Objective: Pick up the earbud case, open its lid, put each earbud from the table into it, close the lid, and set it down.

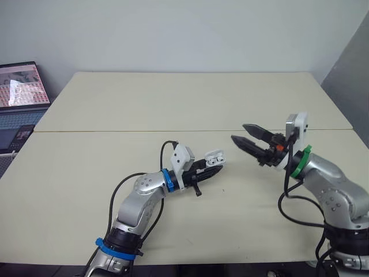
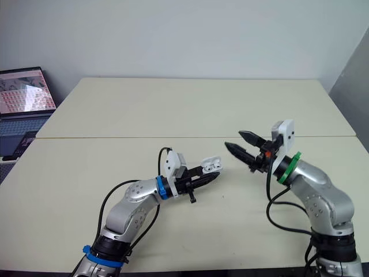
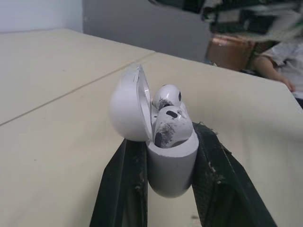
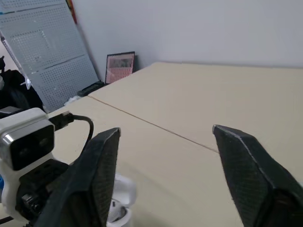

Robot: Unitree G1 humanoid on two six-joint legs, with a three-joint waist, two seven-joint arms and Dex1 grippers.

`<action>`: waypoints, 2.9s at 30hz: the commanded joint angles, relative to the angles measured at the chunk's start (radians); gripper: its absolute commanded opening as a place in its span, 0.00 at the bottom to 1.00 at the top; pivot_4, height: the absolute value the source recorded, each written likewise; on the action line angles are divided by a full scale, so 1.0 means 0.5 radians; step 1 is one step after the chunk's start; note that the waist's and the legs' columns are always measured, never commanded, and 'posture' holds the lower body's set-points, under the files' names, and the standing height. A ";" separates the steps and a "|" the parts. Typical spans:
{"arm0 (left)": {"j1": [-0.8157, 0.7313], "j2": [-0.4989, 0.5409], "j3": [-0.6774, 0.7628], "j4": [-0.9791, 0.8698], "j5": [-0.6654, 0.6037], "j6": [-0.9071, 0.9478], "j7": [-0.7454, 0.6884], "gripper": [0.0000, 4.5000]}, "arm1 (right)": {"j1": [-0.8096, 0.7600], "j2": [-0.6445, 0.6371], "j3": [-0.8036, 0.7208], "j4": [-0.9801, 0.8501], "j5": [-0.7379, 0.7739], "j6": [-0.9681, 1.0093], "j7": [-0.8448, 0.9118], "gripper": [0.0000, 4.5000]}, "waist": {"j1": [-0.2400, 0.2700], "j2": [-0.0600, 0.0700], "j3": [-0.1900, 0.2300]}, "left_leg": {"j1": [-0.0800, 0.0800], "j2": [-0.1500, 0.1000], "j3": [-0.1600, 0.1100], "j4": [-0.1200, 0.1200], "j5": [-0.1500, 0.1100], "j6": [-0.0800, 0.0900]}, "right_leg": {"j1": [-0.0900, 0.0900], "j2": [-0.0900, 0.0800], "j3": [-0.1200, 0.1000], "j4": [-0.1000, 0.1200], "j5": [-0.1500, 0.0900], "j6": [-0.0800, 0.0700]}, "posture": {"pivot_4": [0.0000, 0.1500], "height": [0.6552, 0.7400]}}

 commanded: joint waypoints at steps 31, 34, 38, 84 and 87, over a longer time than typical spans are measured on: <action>-0.168 0.020 -0.078 0.129 -0.075 0.063 -0.341 0.18 | -0.123 -0.219 0.188 -0.002 0.033 0.043 0.773 0.01 | -0.004 0.000 0.000 | -0.001 0.001 -0.003 0.000 0.000 0.000 | 0.000 -0.001 0.001 -0.001 0.000 0.000 | 1.00 1.00; -0.174 0.009 -0.080 0.137 -0.075 0.056 -0.342 0.18 | -0.150 -0.194 0.183 -0.016 0.070 0.097 0.732 0.01 | -0.004 0.000 0.000 | -0.001 0.002 -0.003 0.000 0.000 0.000 | -0.001 0.000 0.001 -0.001 0.000 0.000 | 1.00 1.00; -0.180 -0.007 -0.078 0.141 -0.080 0.051 -0.338 0.18 | 0.000 -0.353 0.387 -0.025 -0.167 0.025 0.819 0.01 | 0.008 0.000 0.000 | -0.003 0.001 -0.005 0.000 0.000 0.000 | 0.000 -0.001 0.001 -0.003 0.000 0.000 | 1.00 1.00; 0.556 0.625 0.354 -0.191 0.103 -0.275 -0.139 1.00 | 1.221 -0.331 -0.355 0.276 -0.556 -1.067 0.755 1.00 | 0.000 0.001 0.000 | 0.003 0.002 -0.001 -0.003 0.000 0.000 | 0.004 -0.002 0.010 -0.003 0.000 0.000 | 1.00 1.00; 0.610 0.618 0.384 -0.142 0.145 -0.380 -0.088 1.00 | 1.238 -0.330 -0.361 0.273 -0.547 -1.065 0.768 1.00 | 0.007 0.001 0.000 | 0.003 0.002 -0.002 -0.003 0.000 0.000 | 0.005 -0.002 0.009 -0.003 0.000 0.000 | 1.00 1.00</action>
